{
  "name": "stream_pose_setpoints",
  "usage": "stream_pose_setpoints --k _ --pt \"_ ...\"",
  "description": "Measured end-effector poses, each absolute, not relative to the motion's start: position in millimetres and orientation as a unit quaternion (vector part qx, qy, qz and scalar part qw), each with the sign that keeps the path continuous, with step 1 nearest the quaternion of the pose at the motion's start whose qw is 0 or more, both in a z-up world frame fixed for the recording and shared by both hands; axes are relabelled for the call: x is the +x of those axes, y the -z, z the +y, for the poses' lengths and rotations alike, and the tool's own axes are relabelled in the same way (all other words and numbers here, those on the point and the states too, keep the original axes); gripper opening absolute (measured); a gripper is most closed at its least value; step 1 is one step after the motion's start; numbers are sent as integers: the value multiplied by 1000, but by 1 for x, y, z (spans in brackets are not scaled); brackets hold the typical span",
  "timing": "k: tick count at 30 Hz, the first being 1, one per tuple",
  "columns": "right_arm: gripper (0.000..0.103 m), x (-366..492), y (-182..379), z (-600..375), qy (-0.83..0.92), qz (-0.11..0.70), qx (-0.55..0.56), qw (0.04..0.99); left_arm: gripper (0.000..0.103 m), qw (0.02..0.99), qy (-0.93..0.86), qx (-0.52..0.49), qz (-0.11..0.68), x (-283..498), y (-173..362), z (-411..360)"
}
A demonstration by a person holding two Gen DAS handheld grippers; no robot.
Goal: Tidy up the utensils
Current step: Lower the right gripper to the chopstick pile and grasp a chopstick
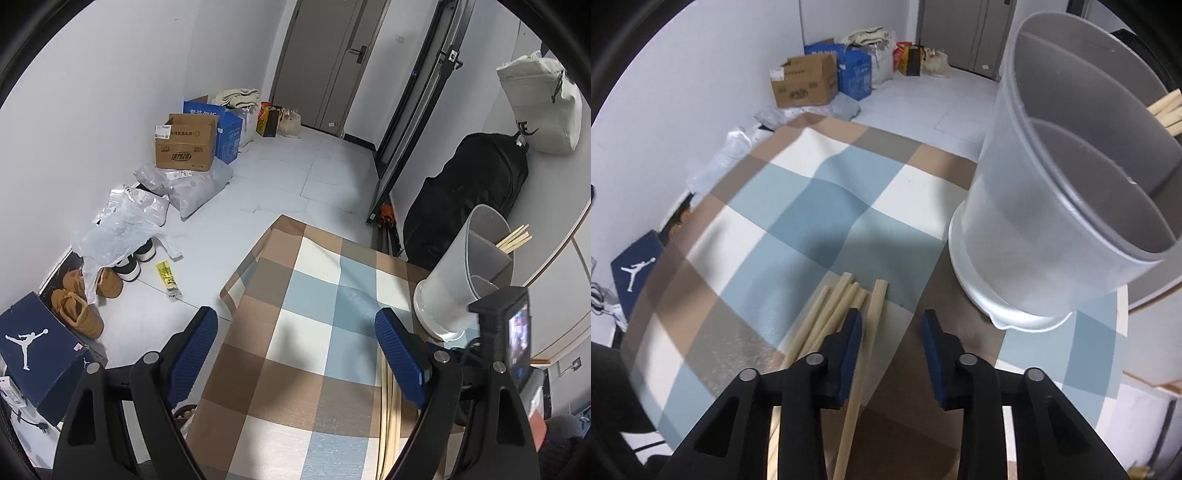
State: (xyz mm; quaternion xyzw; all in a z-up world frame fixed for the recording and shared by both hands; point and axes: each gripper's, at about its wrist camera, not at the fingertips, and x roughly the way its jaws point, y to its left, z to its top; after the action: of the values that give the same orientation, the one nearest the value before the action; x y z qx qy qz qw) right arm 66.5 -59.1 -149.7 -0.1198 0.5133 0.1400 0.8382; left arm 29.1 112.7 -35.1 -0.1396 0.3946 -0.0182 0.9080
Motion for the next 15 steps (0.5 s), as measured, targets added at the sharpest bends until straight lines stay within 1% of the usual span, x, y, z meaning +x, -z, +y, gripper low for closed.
stream_pose_setpoints --k 7,8,10,14,15 --pt "28 73 150 -54 -129 510 -130 840 84 900 15 -158 405 32 39 123" --pt "25 74 150 -53 -130 511 -129 840 84 900 15 -160 406 33 39 124" --pt "22 75 150 -51 -129 510 -131 840 84 899 15 -159 407 32 39 125" --pt "8 74 149 -50 -126 503 -137 844 84 899 13 -155 410 32 40 124" --pt "8 73 148 -51 -127 501 -133 846 84 899 13 -153 411 32 40 124"
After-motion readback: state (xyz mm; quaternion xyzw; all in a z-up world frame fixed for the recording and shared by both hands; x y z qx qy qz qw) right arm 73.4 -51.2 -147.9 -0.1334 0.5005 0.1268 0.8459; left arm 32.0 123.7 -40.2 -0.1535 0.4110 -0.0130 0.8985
